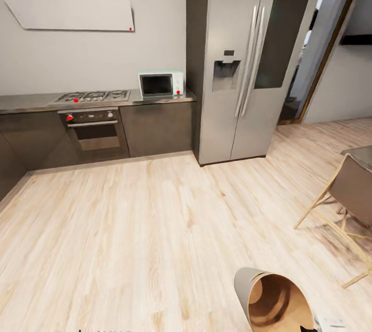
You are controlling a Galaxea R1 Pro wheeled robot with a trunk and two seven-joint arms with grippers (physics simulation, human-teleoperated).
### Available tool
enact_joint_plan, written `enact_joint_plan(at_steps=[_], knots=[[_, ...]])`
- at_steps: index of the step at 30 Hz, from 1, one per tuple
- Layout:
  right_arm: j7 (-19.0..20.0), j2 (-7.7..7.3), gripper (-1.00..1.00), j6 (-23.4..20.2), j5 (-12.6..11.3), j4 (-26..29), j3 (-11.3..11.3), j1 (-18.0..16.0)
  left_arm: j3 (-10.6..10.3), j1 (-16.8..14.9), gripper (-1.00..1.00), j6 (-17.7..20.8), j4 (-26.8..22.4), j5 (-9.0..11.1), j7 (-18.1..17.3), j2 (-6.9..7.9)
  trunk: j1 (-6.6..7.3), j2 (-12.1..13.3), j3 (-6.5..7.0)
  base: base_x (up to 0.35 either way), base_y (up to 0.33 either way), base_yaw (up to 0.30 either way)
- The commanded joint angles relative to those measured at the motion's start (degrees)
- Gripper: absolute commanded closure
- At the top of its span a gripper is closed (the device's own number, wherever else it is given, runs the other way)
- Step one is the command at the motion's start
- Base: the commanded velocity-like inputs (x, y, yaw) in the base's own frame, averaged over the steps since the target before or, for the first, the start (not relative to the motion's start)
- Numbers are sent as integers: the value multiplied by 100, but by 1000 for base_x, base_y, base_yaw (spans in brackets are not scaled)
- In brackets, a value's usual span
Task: Put the three can of soda from the living room inside the tash can in the kitchen.
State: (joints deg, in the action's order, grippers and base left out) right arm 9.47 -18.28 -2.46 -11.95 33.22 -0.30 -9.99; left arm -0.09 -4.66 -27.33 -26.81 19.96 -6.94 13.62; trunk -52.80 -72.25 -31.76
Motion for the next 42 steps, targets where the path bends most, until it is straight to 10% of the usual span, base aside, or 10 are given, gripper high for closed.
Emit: enact_joint_plan(at_steps=[1,42], knots=[[3,-2,100,0,-18,9,-5,-3,0,0,-100,0,0,0,0,0,0,0,5,-321,0,-234],[-6,17,100,0,-24,2,2,-3,9,0,-100,0,185,8,0,0,0,0,148,-209,0,-188]])
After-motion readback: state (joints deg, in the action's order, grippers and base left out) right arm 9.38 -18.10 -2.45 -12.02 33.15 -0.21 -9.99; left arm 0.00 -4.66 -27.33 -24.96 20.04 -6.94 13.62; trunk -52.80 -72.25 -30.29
